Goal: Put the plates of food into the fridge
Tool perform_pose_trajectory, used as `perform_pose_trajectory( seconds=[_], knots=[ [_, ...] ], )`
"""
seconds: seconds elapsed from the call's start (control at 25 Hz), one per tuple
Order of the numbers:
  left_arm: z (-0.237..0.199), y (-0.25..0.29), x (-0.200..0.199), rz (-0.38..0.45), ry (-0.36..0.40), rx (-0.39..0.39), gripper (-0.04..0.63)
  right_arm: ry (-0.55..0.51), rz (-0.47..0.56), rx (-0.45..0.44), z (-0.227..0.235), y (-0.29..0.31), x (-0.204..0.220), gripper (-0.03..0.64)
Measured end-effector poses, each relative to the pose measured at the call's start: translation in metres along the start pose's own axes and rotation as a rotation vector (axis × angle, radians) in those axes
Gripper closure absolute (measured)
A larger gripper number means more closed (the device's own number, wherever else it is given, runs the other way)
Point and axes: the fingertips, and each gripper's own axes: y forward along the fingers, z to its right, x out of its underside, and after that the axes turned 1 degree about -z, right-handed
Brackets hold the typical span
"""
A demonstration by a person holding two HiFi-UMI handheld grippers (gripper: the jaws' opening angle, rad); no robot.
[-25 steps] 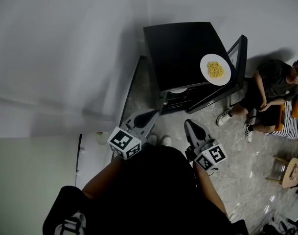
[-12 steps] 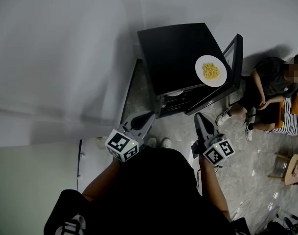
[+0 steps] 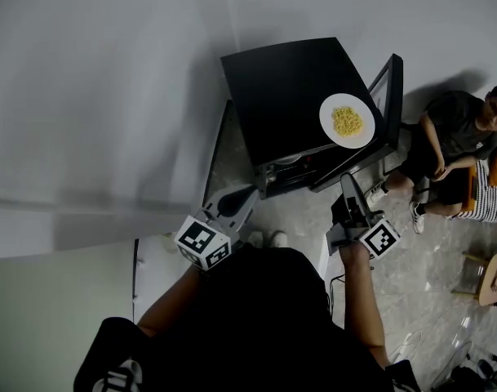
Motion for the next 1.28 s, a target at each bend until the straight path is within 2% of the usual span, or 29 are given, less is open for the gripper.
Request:
perform_pose_trajectory(
  seconds=[0.24,0.36,0.6,0.92,1.28],
  knots=[
    [-0.002,0.007,0.004,-0.011,-0.007,-0.006,0.571,0.134,0.039,0.009,0.02,0.006,-0.01,0.586],
    [-0.002,0.009,0.002,-0.006,-0.008,-0.012,0.571,0.178,0.06,0.013,0.027,0.01,-0.016,0.533],
    [-0.005,0.007,0.003,-0.008,-0.013,-0.027,0.571,0.279,0.109,0.029,0.043,0.019,-0.027,0.52],
    [-0.019,0.005,0.009,-0.025,-0.034,-0.058,0.571,0.365,0.119,0.063,0.067,0.037,-0.036,0.502],
    [-0.024,0.008,0.006,-0.028,-0.033,-0.07,0.571,0.412,0.116,0.039,0.072,0.054,-0.04,0.495]
  ],
)
